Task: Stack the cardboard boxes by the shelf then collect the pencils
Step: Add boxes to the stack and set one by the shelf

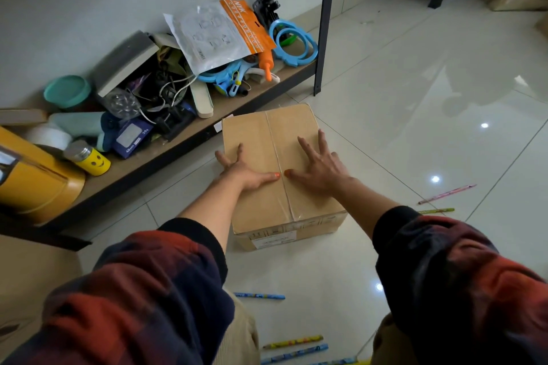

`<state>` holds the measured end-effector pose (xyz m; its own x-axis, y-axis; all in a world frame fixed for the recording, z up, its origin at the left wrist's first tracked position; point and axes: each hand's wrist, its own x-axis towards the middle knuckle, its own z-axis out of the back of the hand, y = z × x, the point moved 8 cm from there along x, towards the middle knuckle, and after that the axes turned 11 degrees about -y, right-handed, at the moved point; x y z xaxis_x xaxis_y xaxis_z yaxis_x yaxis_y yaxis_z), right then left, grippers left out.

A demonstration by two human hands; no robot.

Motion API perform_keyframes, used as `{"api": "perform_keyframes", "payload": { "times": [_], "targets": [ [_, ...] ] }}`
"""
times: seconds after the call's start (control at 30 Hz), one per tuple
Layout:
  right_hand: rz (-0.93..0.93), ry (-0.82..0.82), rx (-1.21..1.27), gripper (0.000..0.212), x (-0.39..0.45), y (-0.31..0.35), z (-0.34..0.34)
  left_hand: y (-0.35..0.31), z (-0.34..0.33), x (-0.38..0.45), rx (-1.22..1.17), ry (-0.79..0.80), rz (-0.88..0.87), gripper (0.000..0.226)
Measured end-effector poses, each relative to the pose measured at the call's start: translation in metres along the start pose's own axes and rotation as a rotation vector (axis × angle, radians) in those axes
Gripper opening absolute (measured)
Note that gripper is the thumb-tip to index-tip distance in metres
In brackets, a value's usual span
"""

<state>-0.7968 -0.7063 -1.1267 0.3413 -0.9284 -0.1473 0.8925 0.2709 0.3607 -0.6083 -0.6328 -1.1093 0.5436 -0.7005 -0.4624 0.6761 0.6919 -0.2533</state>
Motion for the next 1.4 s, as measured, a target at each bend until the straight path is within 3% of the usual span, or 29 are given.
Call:
{"api": "perform_keyframes", "payload": {
  "times": [0.17,0.33,0.47,0.6,0.87,1.07,1.27,1.4],
  "targets": [
    [-0.039,-0.021,-0.058,0.095,0.003,0.009,0.000,-0.005,0.003,0.000,-0.018,-0.027,-0.020,0.129],
    [-0.139,-0.089,0.002,0.091,0.000,0.013,0.017,-0.019,0.031,-0.012,-0.072,-0.236,-0.040,0.100],
    [-0.218,-0.109,0.080,0.090,-0.021,0.026,0.059,-0.039,0.071,-0.051,-0.093,-0.348,-0.156,0.091],
    [-0.225,-0.135,0.077,0.087,-0.057,0.050,0.135,-0.048,0.126,-0.106,-0.130,-0.351,-0.214,0.084],
    [-0.221,-0.134,0.080,0.067,-0.131,0.138,0.338,-0.059,0.290,-0.232,-0.233,-0.387,-0.144,0.076],
    [-0.207,-0.065,0.112,0.066,-0.193,0.228,0.464,-0.041,0.429,-0.329,-0.312,-0.353,-0.116,0.087],
    [-0.215,-0.116,0.163,0.060,-0.253,0.304,0.552,-0.011,0.518,-0.412,-0.327,-0.356,-0.115,0.092],
    [-0.200,-0.122,0.242,0.058,-0.293,0.337,0.569,0.020,0.546,-0.462,-0.363,-0.411,-0.081,0.076]
  ]
}}
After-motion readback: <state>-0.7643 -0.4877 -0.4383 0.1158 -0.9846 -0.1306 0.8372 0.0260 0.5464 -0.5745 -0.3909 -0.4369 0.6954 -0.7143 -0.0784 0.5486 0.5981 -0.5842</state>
